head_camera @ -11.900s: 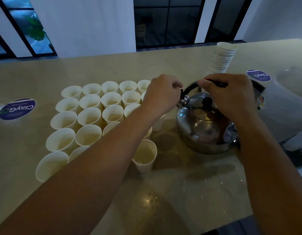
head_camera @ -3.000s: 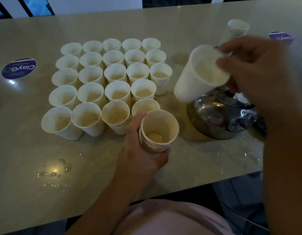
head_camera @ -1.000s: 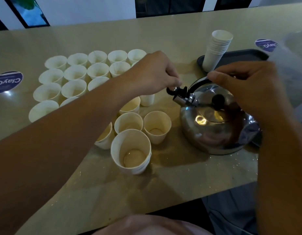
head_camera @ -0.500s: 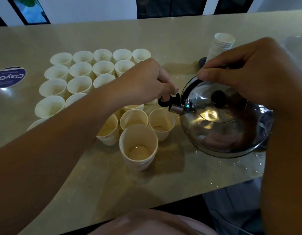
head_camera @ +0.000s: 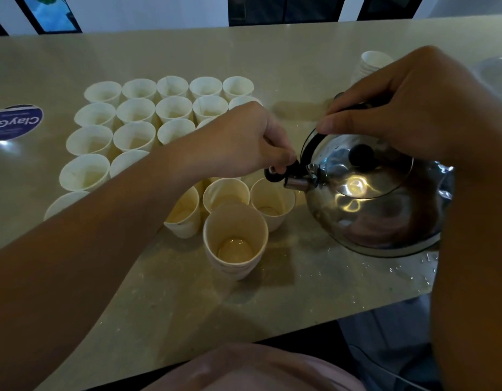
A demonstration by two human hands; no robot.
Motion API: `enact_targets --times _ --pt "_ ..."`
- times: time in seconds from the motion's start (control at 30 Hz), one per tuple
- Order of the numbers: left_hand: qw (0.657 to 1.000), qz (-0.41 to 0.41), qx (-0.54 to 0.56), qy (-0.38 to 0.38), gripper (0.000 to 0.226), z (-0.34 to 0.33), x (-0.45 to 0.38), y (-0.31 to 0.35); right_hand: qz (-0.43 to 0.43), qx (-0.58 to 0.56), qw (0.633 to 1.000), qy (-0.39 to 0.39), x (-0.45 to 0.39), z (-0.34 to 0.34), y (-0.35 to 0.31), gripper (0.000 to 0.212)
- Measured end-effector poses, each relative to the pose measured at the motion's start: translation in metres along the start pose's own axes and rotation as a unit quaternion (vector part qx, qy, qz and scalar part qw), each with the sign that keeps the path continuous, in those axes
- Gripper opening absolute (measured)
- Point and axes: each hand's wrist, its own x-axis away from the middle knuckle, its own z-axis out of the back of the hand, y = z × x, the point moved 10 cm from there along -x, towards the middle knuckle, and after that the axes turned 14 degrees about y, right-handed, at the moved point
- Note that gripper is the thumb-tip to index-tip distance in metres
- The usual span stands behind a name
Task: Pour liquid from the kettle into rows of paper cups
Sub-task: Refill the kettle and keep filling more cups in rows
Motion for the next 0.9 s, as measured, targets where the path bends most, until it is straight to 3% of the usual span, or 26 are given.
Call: enact_targets --times 0.67,0.9 --pt "1.000 -0.021 0.013 -0.012 0.013 -0.003 0.001 0.000 -0.009 0.031 0.999 -0.043 -0.002 -0.009 -0.009 0.027" --pt "1.000 -0.021 0.015 -0.011 0.013 -0.004 0.001 -0.002 -0.013 0.030 0.998 -0.054 -0.002 -0.011 -0.011 0.021"
